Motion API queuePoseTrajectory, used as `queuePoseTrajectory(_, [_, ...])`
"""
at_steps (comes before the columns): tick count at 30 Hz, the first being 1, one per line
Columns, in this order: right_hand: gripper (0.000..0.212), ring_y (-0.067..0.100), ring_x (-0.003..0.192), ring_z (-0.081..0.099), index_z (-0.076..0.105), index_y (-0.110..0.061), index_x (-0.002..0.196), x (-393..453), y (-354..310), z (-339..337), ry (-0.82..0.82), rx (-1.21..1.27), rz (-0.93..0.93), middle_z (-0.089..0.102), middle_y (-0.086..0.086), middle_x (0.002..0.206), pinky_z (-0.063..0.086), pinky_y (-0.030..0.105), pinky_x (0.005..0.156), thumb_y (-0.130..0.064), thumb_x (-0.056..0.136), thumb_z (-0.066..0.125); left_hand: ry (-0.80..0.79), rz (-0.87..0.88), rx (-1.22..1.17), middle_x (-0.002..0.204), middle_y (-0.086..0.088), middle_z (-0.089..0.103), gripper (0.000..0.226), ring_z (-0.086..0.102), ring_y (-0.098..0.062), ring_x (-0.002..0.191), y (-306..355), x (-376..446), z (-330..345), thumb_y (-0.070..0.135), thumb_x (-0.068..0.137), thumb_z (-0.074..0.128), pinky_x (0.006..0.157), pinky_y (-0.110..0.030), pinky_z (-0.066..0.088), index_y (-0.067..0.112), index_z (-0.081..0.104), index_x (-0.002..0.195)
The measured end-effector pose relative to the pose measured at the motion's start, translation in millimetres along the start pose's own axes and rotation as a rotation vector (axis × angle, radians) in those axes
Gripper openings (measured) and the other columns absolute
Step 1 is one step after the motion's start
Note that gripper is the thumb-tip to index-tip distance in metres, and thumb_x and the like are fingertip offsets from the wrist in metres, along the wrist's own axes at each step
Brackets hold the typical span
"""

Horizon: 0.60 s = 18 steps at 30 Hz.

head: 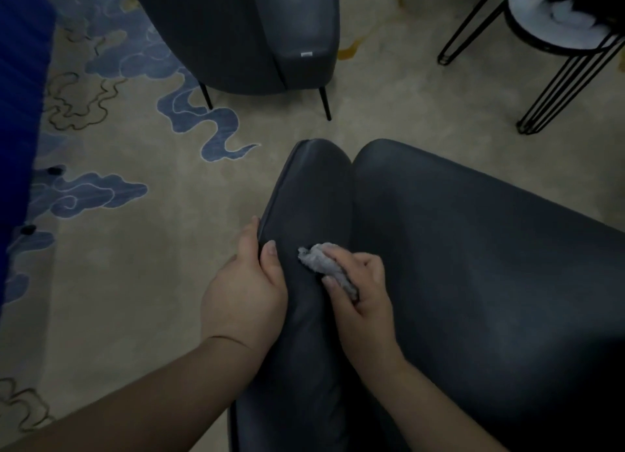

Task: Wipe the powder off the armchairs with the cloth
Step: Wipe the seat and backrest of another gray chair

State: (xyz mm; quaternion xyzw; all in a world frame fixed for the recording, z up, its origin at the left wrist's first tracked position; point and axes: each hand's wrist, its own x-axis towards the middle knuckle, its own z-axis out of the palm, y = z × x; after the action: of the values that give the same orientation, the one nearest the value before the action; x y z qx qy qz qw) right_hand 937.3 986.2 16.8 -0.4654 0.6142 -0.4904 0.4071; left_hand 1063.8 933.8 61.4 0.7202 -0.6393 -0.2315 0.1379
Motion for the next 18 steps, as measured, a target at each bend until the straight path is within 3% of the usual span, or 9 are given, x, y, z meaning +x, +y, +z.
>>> queuePoseTrajectory(4, [0.033,-0.011,0.09,0.044,0.058,-0.04,0.116,72.8,1.2,4.9,0.085,-0.071,0.026,0.039,0.001,0.105,0.033,0.001,0.085,-0.017,0.092,0.058,0.001,0.001,-0.007,0.1,-0.01,0.068,0.049,0.061,-0.035,0.085,-1.5,1.0,0.9,0.043,0.096,0.024,0.067,-0.036,0.043,0.031,0.031,0.143])
queuePoseTrajectory(6, [0.032,-0.01,0.088,0.044,0.06,-0.028,0.124,118.3,-2.1,6.6,0.134,-0.069,0.074,0.04,0.005,0.11,0.031,-0.003,0.084,-0.015,0.094,0.057,0.017,0.003,0.0,0.098,-0.009,0.068,0.05,0.061,-0.034,0.084,-3.0,1.7,2.1,0.043,0.095,0.023,0.067,-0.036,0.043,0.03,0.032,0.142])
queuePoseTrajectory(9, [0.035,-0.006,0.086,0.045,0.057,-0.025,0.13,138.0,-5.6,8.1,0.14,-0.096,0.084,0.038,0.003,0.109,0.03,-0.006,0.082,-0.016,0.096,0.054,0.021,0.004,-0.011,0.096,-0.009,0.068,0.046,0.061,-0.033,0.083,-3.6,3.5,2.9,0.042,0.097,0.025,0.07,-0.04,0.048,0.03,0.034,0.14])
queuePoseTrajectory(14, [0.048,-0.007,0.085,0.043,0.047,-0.043,0.128,68.5,-5.4,1.5,0.015,-0.151,0.002,0.035,-0.003,0.1,0.031,-0.002,0.082,-0.012,0.093,0.058,0.011,-0.02,0.024,0.102,-0.014,0.068,0.044,0.061,-0.039,0.088,-1.8,3.7,1.5,0.04,0.1,0.028,0.072,-0.039,0.046,0.03,0.033,0.142])
queuePoseTrajectory(18, [0.045,-0.005,0.088,0.046,0.056,-0.04,0.123,-21.3,-10.1,-9.5,-0.097,-0.06,0.011,0.04,-0.002,0.098,0.035,0.004,0.087,-0.013,0.086,0.059,-0.022,-0.03,0.024,0.1,-0.018,0.066,0.044,0.06,-0.04,0.088,0.9,2.5,-2.5,0.039,0.101,0.027,0.07,-0.038,0.042,0.027,0.032,0.143])
